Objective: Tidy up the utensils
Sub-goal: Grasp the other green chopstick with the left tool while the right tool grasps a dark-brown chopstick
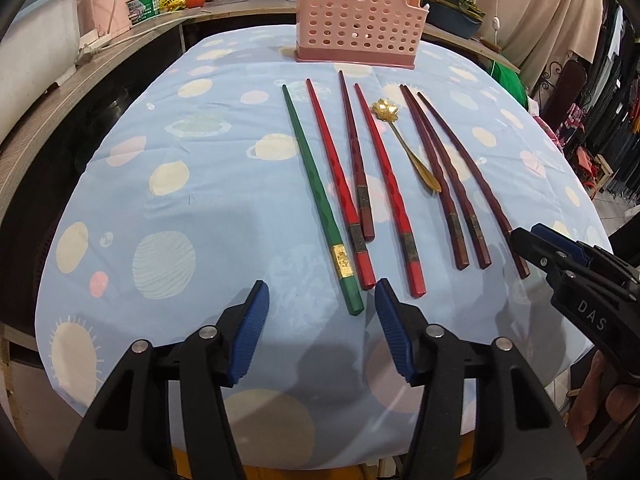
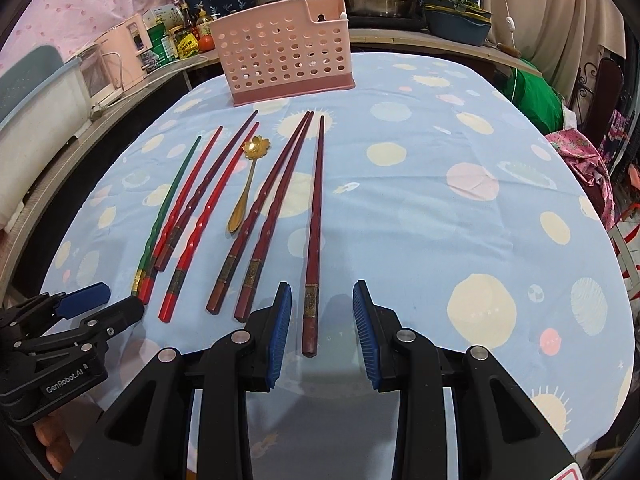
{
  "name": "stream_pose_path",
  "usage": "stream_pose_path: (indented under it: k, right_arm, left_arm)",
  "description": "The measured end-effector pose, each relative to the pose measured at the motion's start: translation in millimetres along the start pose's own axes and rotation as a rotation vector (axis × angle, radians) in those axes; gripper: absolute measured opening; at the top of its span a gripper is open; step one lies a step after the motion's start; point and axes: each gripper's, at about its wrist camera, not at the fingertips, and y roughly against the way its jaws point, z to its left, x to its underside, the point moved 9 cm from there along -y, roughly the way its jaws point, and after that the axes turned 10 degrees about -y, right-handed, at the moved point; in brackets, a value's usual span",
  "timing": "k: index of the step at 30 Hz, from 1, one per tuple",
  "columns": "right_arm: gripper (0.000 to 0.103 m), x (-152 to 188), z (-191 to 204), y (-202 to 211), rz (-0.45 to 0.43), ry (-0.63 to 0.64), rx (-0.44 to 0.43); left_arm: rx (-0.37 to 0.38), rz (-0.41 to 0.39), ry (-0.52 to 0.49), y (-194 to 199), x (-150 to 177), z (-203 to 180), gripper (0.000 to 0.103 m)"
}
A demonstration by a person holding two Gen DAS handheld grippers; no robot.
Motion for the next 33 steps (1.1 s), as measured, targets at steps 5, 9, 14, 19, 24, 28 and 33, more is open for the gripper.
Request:
stream_pose_path:
  k: [5, 9, 14, 19, 24, 28, 33]
  right_arm:
    - [0.029, 4, -2, -3, 0.005, 0.0, 0.004]
    - [0.026, 5, -3, -3, -0.002, 0.01, 0.012]
    - [0.016, 6, -3, -3, -0.007, 0.023, 0.017]
    - [0.008, 5, -4, -2, 0.005, 0.018, 0.006]
    - [0.008, -3, 0, 11, -0.013, 0.014, -0.012]
    - [0.007, -24, 5, 30, -0.063, 0.006, -0.035]
    - [0.007, -63, 8, 62, -0.144, -0.026, -0.08]
  left_arm:
    - [-0.005, -0.001, 0.005, 1, 0, 4, 0.029]
    - [0.003, -0.001, 0.006, 2, 1, 5, 0.012]
    - [0.02, 0.0, 0.014, 2, 2, 6, 0.008]
    - [0.023, -0.004, 0.026, 6, 0, 9, 0.007]
    - [0.022, -0.036, 0.048, 22, -13, 17, 0.007]
    - [0.029, -0.082, 0.076, 42, -36, 27, 0.007]
    - [0.03, -0.15, 0.112, 70, -76, 43, 0.007]
